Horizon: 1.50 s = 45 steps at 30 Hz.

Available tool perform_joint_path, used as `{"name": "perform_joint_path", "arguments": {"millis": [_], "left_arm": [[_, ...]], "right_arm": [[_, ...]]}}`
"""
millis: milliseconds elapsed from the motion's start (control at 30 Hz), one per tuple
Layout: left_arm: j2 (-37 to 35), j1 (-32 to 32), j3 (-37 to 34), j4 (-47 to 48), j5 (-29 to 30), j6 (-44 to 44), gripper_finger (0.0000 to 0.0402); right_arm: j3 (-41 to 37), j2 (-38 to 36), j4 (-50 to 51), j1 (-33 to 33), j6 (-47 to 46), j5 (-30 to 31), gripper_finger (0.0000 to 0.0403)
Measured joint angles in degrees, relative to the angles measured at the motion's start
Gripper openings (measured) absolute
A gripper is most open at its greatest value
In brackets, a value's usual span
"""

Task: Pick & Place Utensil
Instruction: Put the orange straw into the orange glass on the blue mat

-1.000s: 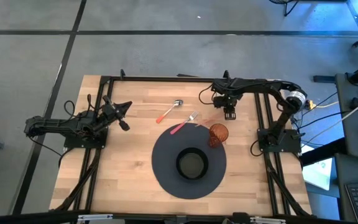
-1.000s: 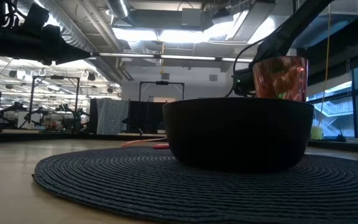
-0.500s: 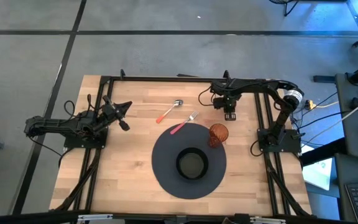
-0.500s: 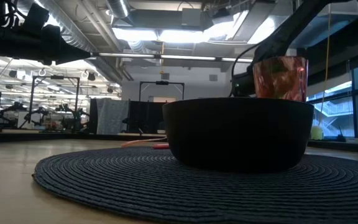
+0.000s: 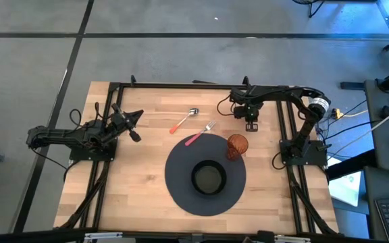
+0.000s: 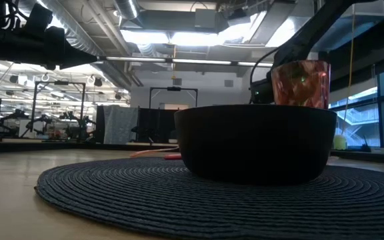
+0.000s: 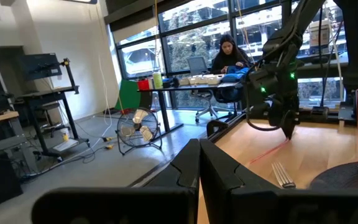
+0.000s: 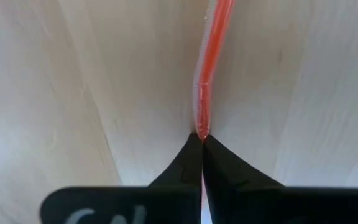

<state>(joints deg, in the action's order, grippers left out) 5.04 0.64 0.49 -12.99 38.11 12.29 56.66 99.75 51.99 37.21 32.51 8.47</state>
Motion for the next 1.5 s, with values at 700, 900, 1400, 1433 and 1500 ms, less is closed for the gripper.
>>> {"name": "perform_joint_path", "arguments": {"millis": [700, 900, 1400, 1433, 1500], "left_arm": [[0.0, 0.0, 0.0, 0.0, 0.0, -0.1, 0.0003], [0.0, 0.0, 0.0, 0.0, 0.0, -0.2, 0.0003], [0.0, 0.0, 0.0, 0.0, 0.0, -0.6, 0.0003], [0.0, 0.0, 0.0, 0.0, 0.0, -0.6, 0.0003], [0.0, 0.0, 0.0, 0.0, 0.0, -0.6, 0.0003]], "right_arm": [[5.6, -20.1, 6.0, -7.2, -6.4, 9.8, 0.0], [14.4, -21.0, 13.3, -18.2, -9.9, 21.2, 0.0], [25.8, -19.6, 23.0, -41.2, -3.9, 64.5, 0.0], [25.8, -19.6, 23.1, -41.9, -3.4, 66.6, 0.0], [25.8, -19.6, 24.2, -43.1, -3.1, 70.4, 0.0]]}}
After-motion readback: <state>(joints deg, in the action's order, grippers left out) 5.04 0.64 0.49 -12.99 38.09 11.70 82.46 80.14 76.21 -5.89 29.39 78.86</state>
